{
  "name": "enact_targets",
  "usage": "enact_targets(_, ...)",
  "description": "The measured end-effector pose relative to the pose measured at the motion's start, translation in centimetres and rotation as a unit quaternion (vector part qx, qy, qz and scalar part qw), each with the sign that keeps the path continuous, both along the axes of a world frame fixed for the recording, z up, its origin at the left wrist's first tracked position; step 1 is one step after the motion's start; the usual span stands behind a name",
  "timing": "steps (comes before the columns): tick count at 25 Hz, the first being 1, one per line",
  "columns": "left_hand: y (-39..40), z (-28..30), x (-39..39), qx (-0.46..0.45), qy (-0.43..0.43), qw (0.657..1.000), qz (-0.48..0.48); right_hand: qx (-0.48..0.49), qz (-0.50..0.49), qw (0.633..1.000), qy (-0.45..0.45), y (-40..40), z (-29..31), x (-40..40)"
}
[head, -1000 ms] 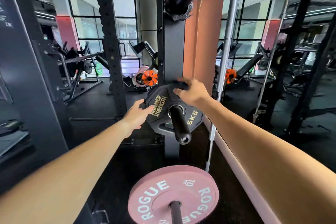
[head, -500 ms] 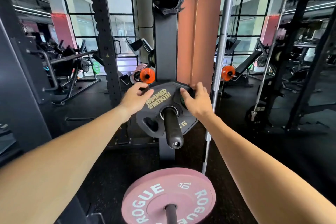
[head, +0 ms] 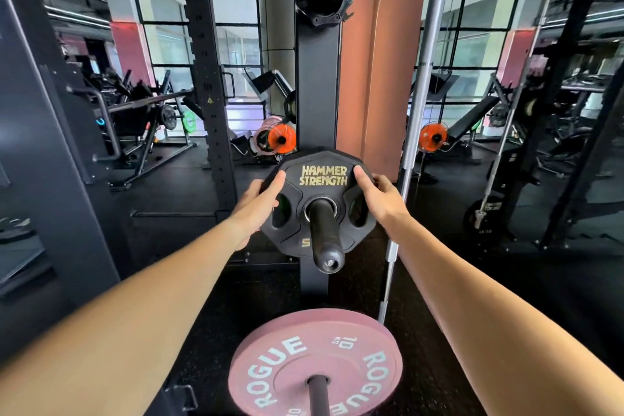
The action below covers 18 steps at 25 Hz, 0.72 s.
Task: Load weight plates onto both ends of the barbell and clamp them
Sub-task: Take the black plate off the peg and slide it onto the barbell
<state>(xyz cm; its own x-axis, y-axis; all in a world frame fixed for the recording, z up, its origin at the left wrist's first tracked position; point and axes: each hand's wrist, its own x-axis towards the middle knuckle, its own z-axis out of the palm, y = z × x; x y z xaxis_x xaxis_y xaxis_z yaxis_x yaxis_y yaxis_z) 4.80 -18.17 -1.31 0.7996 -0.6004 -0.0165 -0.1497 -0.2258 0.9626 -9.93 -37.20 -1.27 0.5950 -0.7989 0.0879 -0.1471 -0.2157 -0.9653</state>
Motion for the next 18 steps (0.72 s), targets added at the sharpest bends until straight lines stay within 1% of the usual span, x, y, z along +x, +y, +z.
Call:
enact_targets(2, 0.2, -0.6, -0.3, -0.020, -0.007, 1.000, 0.009, 0.019, -0.008, 0.999, -0.026, 0.0, -0.7, -0.9)
enact_targets(3, 0.4, -1.1, -0.4, -0.039, 0.000, 0.999, 0.015, 0.043, -0.005, 0.998, -0.052, 0.0, -1.2, -1.4)
enact_targets(5, 0.9, -2.0, -1.1, -0.079, 0.011, 0.997, 0.025, 0.116, 0.025, 0.987, -0.106, 0.5, -2.3, -2.8)
enact_targets(7, 1.4, -2.4, -2.4, -0.114, 0.015, 0.993, 0.034, 0.148, 0.071, 0.978, -0.125, 1.6, -3.0, -4.3)
enact_targets(9, 2.1, -2.6, -4.1, -0.146, 0.019, 0.988, 0.036, 0.126, 0.072, 0.982, -0.122, 3.4, -3.4, -5.4)
enact_targets(12, 3.7, -2.9, -6.7, -0.184, 0.021, 0.981, 0.060, 0.111, -0.006, 0.981, -0.158, 6.6, -3.9, -7.5)
enact_targets(14, 5.0, -3.0, -8.2, -0.197, 0.020, 0.978, 0.064, 0.099, -0.036, 0.979, -0.175, 8.6, -3.7, -9.1)
enact_targets(18, 10.6, -0.1, -10.4, -0.228, 0.003, 0.972, 0.053, 0.068, -0.059, 0.974, -0.208, 14.7, -0.3, -11.4)
